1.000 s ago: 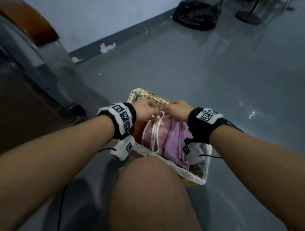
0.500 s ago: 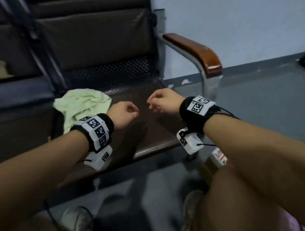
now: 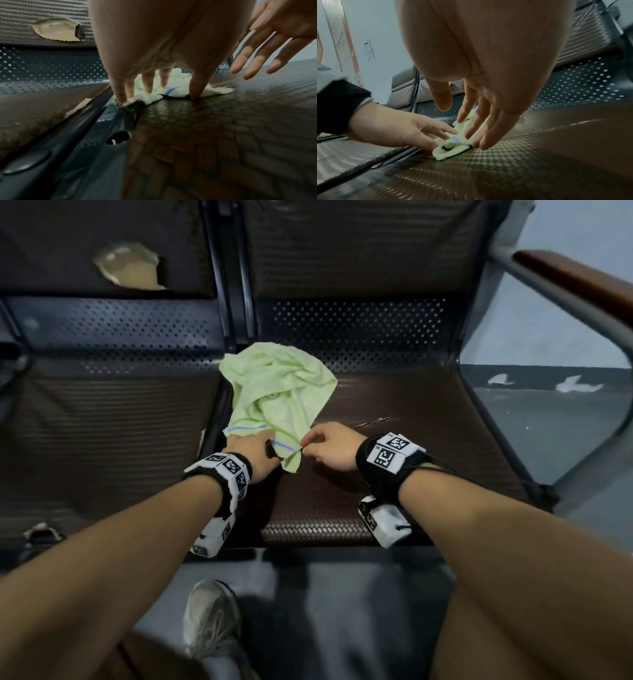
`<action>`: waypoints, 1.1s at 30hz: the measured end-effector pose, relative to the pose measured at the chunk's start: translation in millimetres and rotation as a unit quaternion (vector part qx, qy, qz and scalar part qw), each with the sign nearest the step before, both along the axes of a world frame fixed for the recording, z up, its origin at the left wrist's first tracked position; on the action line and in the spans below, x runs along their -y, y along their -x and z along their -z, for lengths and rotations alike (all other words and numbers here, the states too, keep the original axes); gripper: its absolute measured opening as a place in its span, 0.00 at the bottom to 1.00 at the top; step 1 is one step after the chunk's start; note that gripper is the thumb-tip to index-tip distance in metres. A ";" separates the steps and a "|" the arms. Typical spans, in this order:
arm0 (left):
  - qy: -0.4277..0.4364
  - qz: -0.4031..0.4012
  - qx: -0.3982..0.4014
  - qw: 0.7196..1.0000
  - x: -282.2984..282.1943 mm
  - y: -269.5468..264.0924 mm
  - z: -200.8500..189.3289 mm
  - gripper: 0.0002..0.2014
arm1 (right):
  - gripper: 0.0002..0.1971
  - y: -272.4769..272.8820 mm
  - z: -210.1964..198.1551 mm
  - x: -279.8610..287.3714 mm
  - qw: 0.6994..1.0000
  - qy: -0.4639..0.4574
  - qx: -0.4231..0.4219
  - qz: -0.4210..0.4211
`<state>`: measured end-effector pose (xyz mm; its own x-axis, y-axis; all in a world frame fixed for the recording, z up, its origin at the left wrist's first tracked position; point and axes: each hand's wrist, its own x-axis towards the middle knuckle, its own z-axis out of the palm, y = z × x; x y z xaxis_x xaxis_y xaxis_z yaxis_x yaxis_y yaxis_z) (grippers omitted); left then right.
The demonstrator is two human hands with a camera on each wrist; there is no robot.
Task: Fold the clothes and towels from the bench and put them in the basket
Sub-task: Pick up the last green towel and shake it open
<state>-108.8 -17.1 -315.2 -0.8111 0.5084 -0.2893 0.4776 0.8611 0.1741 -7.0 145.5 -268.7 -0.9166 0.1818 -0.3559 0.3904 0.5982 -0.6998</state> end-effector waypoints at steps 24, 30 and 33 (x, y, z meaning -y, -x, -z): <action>-0.286 0.084 0.169 0.939 -30.9 -78.0 -109.0 0.42 | 0.11 -64.7 -66.9 -33.2 0.985 -0.039 -0.163 0.042; -0.347 0.114 0.062 0.929 -74.2 -113.5 -109.4 0.06 | 0.03 -110.8 -89.4 -57.7 0.957 -0.043 -0.264 0.114; -0.452 0.099 0.157 0.872 -99.1 -129.6 -123.0 0.13 | 0.16 -133.2 -85.7 -73.0 0.948 0.065 -0.276 0.142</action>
<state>20.9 82.0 -192.2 -0.6349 0.7648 0.1096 0.4068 0.2102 0.8890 126.3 218.6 -183.0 -0.8903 0.4374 0.1270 0.0768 0.4189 -0.9048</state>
